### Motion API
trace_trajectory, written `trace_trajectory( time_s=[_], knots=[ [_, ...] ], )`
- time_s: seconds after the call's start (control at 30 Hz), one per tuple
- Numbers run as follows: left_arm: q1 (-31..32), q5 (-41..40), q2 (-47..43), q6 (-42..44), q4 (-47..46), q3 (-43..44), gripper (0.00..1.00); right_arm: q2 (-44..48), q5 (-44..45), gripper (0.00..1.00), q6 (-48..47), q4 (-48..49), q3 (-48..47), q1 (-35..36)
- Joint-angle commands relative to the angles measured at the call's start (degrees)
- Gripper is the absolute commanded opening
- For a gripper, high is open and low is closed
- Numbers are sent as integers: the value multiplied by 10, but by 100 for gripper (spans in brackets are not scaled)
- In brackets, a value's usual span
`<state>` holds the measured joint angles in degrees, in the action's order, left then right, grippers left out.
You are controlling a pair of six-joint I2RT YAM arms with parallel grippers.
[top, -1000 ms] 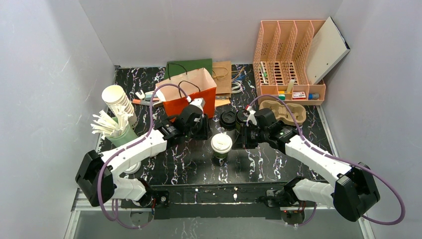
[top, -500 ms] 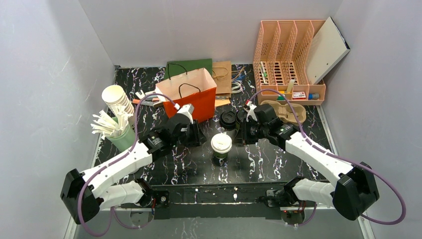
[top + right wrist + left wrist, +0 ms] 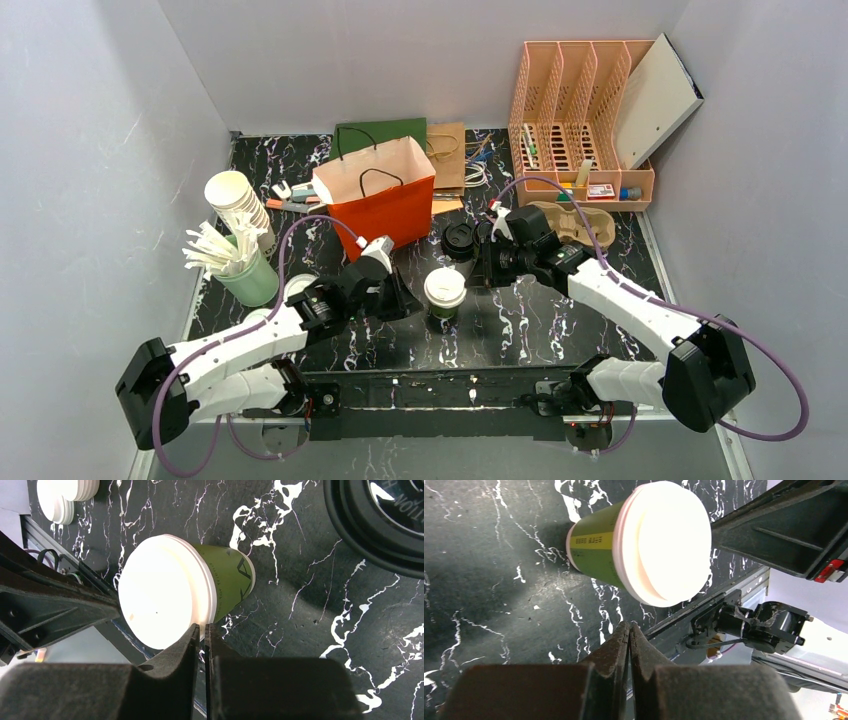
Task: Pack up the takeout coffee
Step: Close the cup lid on the coffee cup.
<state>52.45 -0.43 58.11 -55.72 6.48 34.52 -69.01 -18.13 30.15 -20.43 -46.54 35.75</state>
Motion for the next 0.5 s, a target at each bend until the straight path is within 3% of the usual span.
trace_trajectory(
  time_s=[0.0, 0.27, 0.47],
  knots=[
    [12, -6, 11, -19, -48, -6, 0, -7, 3, 14, -10, 12, -26, 1],
    [13, -21, 16, -47, -97, -24, 0, -16, -2, 11, -13, 11, -29, 0],
    [13, -23, 31, -58, -117, -34, 7, -17, -4, 11, -14, 13, -27, 1]
  ],
)
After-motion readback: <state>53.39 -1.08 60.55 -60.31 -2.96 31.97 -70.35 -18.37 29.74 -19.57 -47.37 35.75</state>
